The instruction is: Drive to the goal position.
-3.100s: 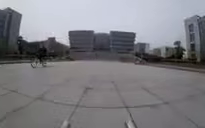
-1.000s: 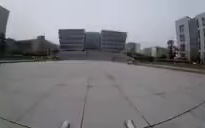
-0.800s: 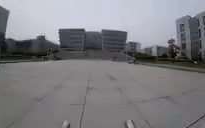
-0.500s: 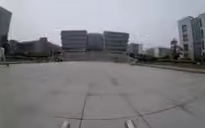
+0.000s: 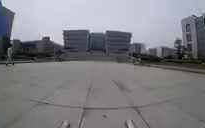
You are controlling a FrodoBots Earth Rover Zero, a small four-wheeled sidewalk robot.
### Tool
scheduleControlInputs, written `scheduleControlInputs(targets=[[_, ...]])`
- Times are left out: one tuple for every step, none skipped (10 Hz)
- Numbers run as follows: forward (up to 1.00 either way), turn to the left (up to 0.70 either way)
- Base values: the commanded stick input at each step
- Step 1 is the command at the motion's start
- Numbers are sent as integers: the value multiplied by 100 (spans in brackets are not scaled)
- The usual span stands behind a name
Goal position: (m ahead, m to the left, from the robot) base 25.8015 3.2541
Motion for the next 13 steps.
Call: scheduleControlInputs(targets=[[100,-40],[100,-40],[100,-40],[100,-40],[100,-31],[100,-10],[100,7],[100,5],[100,0],[100,3],[100,10],[100,10],[100,9]])
